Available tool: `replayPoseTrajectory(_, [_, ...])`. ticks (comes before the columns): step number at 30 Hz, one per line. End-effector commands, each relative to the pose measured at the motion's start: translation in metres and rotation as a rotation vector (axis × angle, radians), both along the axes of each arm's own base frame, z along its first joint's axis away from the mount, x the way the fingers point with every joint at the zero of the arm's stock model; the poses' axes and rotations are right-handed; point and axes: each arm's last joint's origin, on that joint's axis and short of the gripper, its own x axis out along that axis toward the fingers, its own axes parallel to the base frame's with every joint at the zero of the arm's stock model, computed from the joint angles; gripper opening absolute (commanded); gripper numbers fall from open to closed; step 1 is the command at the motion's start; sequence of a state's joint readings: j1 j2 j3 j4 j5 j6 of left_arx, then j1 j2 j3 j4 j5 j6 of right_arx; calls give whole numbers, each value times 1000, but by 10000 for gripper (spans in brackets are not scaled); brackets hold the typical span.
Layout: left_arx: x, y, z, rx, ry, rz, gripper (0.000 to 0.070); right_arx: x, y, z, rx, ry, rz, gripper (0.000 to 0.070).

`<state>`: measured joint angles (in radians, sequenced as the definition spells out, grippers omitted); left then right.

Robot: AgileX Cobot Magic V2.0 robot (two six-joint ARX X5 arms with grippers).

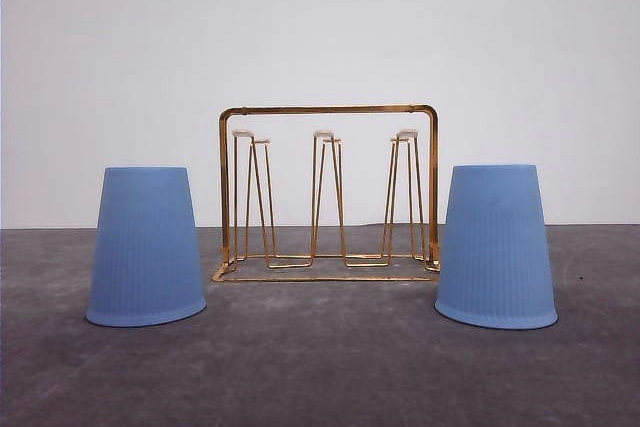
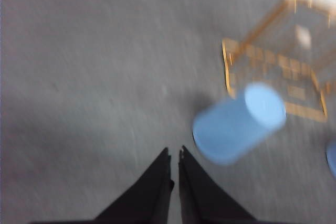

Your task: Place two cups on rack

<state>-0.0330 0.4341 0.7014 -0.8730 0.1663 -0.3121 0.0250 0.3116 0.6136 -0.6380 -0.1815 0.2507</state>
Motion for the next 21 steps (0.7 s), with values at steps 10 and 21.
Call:
replayPoseTrajectory(10, [30, -23, 4, 161, -34, -396, 4, 27, 12, -2, -248, 14, 201, 0])
replayPoseTrajectory(21, [26, -44, 7, 418, -213, -764, 181, 25, 25, 0, -376, -63, 342, 115])
